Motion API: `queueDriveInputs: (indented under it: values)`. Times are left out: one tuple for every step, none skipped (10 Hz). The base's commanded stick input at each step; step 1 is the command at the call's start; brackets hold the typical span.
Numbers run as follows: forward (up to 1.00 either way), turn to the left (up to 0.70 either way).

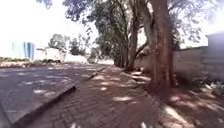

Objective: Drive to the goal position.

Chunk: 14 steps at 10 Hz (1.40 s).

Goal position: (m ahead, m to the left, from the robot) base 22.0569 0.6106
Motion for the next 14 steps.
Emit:
queueDriveInputs:
  values:
    - [0.7,0.0]
    - [0.7,0.0]
    - [0.7,0.0]
    - [0.7,0.0]
    - [0.7,0.0]
    - [0.7,0.0]
    - [0.7,0.0]
    - [0.7,0.0]
    - [0.7,0.0]
    - [0.7,0.0]
    - [0.7,0.0]
    - [0.7,0.0]
    - [0.7,0.0]
    - [0.7,0.0]
